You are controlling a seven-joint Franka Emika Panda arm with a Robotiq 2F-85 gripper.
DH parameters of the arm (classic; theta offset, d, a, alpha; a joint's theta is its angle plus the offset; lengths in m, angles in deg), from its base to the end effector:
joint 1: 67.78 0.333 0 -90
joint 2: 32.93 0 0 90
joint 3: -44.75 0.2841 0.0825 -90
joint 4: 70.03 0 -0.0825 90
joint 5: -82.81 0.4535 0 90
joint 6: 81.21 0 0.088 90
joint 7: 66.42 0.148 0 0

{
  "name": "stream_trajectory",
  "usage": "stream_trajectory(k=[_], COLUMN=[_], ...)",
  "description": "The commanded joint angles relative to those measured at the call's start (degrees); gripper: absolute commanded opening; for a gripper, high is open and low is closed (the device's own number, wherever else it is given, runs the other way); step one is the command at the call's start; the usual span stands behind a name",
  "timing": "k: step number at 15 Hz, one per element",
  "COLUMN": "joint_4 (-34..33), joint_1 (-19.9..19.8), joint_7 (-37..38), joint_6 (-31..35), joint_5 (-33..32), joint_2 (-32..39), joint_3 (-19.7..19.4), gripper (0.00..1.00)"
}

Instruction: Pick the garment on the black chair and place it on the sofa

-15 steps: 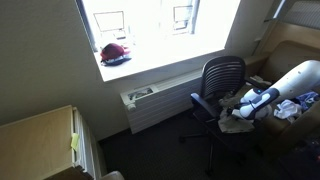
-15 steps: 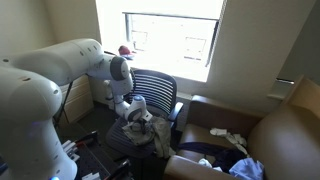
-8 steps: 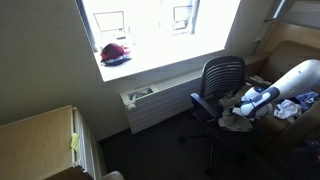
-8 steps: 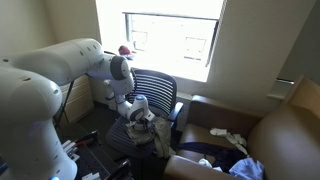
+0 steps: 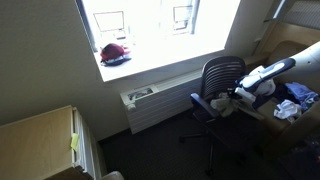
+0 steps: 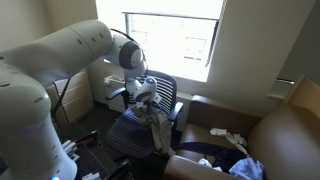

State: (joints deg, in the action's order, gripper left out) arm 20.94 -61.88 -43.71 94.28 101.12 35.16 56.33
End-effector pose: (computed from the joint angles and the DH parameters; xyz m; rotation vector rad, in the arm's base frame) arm 0.6373 0.1822 -0.1414 -2.7027 0.7775 -0.2520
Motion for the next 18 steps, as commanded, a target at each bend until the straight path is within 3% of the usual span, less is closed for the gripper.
stream_trajectory(k=[1,5,6,12,14,18], joint_4=[11.21,18.92,12.93,18.45,20.08,22.31], joint_1=[-4.58,-5.76,-1.91,4.59,9.01,20.24], joint_7=[-6.36,-3.82,-2.55,4.14,4.89,0.46], joint_6=[11.29,28.22,23.09,23.37,23.21,23.06], joint_5=[0.18,0.54,3.31,16.28,22.00,33.36], joint_2=[-10.68,-19.41,-21.80,-39.32,-44.80,-53.01], joint_3=[4.69,6.24,1.54,-8.91,-15.76,-34.89], gripper=[0.01,0.01,0.01,0.01,0.01,0.01])
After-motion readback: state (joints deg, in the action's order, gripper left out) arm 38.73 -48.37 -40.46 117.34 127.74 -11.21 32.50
